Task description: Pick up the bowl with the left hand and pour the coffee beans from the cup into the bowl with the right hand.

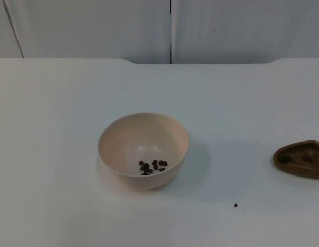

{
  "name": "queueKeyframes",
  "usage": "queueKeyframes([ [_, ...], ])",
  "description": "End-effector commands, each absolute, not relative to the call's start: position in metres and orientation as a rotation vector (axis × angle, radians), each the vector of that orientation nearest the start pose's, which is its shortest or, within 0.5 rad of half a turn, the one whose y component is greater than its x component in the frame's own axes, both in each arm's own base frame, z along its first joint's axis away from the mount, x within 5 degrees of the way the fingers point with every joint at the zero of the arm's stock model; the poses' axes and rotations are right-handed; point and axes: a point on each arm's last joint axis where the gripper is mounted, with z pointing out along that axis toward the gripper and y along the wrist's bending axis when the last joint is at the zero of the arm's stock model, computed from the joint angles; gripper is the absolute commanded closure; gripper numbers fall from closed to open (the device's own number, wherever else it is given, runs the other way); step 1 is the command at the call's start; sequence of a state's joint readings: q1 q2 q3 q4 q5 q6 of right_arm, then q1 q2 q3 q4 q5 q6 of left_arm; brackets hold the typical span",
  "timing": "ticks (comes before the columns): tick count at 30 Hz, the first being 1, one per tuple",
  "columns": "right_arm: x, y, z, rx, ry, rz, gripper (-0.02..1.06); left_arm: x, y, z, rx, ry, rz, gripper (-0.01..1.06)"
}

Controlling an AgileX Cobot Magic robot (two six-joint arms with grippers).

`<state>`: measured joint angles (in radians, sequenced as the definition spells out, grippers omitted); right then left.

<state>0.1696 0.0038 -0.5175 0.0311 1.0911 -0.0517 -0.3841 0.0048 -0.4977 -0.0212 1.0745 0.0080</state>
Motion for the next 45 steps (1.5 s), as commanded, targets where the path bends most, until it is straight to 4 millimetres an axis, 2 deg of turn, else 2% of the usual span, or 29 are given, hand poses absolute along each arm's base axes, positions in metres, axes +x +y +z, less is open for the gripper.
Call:
queueKeyframes([
  [1, -0.0079, 0.0009, 0.2798, -0.239, 2.037, 0.103, -0.01, -0.0049, 0.0007, 0.2746, 0.395, 2.035, -0.254, 0.00],
  [24, -0.0078, 0.0009, 0.2800, -0.236, 2.035, 0.102, -0.01, -0.0049, 0.0007, 0.2746, 0.395, 2.035, -0.254, 0.00],
  [37, -0.0075, 0.0022, 0.2802, -0.086, 2.043, 0.012, -0.01, -0.0049, 0.0007, 0.2746, 0.395, 2.035, -0.254, 0.00],
  [45, -0.0075, 0.0022, 0.2802, -0.084, 2.043, 0.011, -0.01, -0.0049, 0.0006, 0.2746, 0.383, 2.036, -0.246, 0.00],
])
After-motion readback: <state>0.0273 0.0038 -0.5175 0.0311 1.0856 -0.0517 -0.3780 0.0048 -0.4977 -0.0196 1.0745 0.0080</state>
